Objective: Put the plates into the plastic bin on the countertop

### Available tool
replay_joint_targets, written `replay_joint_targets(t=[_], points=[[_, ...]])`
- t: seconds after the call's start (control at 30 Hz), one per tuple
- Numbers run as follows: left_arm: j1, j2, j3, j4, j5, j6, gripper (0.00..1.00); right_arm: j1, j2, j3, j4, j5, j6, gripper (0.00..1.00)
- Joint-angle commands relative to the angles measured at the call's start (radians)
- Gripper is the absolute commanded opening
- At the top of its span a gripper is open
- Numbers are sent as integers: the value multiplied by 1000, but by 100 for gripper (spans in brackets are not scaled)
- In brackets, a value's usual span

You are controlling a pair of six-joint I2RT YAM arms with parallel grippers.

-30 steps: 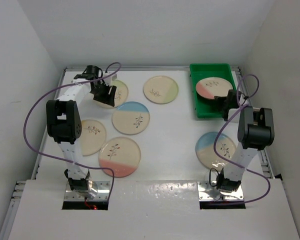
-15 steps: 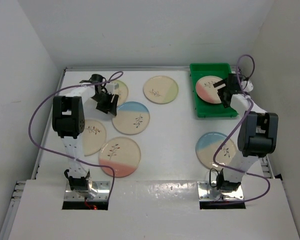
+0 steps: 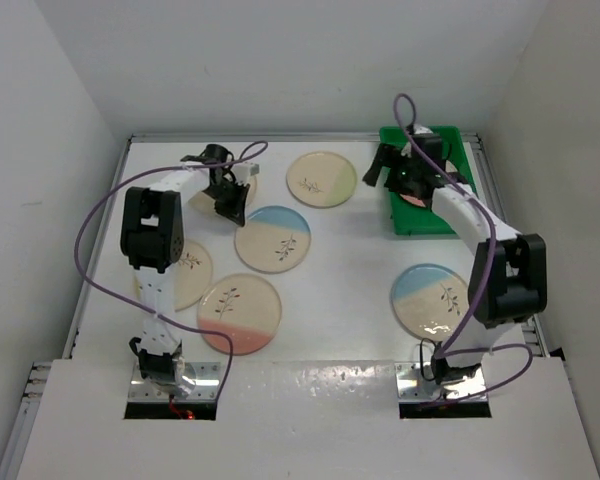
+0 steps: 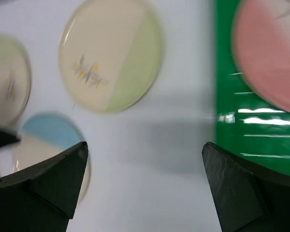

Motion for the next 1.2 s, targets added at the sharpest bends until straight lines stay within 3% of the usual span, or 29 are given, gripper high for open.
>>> replay_joint_targets(t=[0.0, 0.07, 0.2, 0.33, 0.5, 0.63, 0.67, 0.77, 0.87, 1.0, 1.03, 1.07, 1.13, 1.17], points=[[-37, 9, 73, -20, 41, 61, 0, 46, 88, 41, -75, -352, -184, 100], [-66, -46, 98, -20, 81, 113, 0, 92, 123, 18, -35, -456, -208, 100], [-104, -152, 107, -20, 118, 228, 0, 147, 203, 3, 8, -467, -201, 100], [-143, -204, 96, 0, 107, 250, 0, 165, 323, 32, 57, -606, -171, 93], [-152, -204, 78, 23, 98, 250, 0, 184, 384, -23, 248, -643, -84, 89], [-152, -195, 67, 46, 107, 240, 0, 181, 449, -14, 285, -689, -32, 70], [-152, -184, 58, 56, 107, 231, 0, 181, 461, -25, 314, -739, -14, 50], [-152, -175, 58, 66, 98, 231, 0, 173, 435, -81, 418, -778, 57, 13], [-152, -166, 49, 75, 98, 222, 0, 159, 385, -140, 550, -802, 132, 0], [-141, -166, 49, 75, 89, 204, 0, 127, 294, -169, 584, -796, 194, 0], [-117, -166, 73, 75, 89, 188, 6, 109, 271, -164, 594, -798, 213, 0], [-117, -166, 86, 75, 104, 188, 20, 101, 271, -155, 594, -798, 241, 0], [-72, -175, 118, 75, 135, 148, 58, 76, 231, -142, 610, -803, 310, 0], [-39, -175, 156, 75, 135, 118, 63, 58, 214, -116, 630, -809, 335, 0]])
